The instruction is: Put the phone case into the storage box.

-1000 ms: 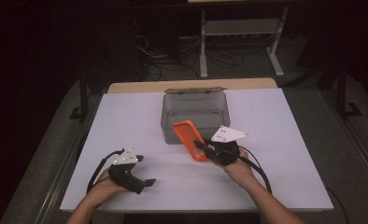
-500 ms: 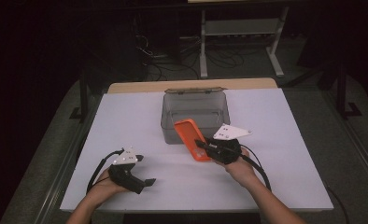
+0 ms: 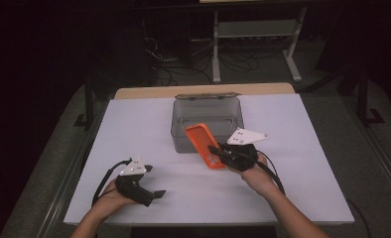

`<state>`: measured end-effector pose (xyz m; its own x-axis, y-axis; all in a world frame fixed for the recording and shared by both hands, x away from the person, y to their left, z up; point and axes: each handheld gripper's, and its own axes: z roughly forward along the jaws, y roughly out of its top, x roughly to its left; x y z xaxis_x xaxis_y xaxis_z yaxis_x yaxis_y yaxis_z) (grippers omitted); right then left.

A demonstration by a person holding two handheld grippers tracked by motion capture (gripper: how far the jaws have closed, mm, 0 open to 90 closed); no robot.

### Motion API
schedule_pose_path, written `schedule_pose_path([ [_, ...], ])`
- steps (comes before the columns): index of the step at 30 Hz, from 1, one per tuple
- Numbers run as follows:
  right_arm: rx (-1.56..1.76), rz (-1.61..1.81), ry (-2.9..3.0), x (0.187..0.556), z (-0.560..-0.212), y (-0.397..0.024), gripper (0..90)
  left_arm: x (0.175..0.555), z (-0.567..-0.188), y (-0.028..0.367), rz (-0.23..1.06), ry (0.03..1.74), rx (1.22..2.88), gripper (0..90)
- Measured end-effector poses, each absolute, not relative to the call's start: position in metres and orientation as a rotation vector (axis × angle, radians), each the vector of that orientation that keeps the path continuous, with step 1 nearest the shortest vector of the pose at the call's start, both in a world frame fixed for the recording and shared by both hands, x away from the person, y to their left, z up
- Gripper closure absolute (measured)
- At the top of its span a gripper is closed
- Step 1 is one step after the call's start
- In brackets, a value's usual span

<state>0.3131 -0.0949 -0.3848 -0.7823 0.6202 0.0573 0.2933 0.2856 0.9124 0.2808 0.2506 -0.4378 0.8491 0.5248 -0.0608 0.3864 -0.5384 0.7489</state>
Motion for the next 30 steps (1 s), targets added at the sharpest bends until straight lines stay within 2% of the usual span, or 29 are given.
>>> schedule_pose_path([
  [30,0.877,1.484,2.189,0.343,-0.343,-0.104,79.2,0.285,-0.434,0.253,0.221,0.655,2.203,0.0],
])
